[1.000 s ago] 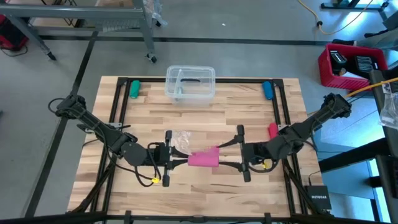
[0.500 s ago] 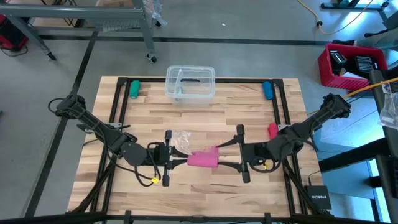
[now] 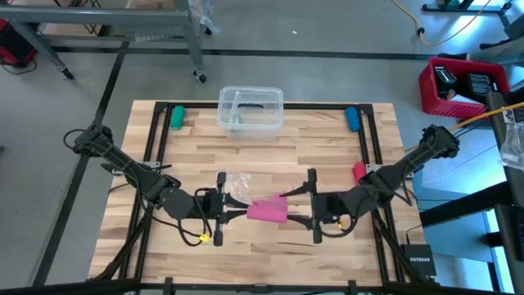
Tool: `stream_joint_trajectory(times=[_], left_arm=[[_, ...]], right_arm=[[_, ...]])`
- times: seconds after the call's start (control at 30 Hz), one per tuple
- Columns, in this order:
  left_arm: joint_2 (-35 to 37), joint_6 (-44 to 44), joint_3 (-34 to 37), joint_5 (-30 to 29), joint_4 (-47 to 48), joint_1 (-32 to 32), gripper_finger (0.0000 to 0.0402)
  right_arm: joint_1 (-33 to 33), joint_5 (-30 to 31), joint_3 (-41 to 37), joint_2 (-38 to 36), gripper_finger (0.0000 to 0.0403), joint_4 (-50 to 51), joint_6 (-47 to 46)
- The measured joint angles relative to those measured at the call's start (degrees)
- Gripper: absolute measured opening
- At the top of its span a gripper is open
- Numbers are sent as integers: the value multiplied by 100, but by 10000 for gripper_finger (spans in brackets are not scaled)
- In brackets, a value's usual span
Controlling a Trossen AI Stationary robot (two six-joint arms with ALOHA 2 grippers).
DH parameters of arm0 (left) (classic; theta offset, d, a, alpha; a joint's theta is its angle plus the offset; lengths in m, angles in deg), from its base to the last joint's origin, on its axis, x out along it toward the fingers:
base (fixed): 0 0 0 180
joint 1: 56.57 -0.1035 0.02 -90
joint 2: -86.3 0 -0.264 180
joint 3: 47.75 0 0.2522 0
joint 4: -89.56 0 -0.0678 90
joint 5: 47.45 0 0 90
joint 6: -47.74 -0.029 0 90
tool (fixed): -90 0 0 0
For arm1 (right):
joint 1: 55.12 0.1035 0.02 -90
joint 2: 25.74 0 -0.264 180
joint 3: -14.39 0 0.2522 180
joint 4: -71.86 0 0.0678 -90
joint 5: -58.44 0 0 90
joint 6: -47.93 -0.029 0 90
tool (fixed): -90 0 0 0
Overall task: Roll bandage
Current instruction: Roll the pink bandage
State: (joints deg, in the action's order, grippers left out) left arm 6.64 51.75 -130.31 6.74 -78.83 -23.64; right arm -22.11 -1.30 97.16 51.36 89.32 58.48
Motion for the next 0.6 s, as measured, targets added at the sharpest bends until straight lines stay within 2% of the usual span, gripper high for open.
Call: stream_joint_trajectory(times=[0.4, 0.6], left_arm=[[0, 160, 2, 2, -37, -91, 15], [7, -6, 2, 344, -31, -196, 13]], right_arm=[[3, 74, 0, 79, 248, 51, 4], [5, 59, 0, 79, 248, 60, 23]])
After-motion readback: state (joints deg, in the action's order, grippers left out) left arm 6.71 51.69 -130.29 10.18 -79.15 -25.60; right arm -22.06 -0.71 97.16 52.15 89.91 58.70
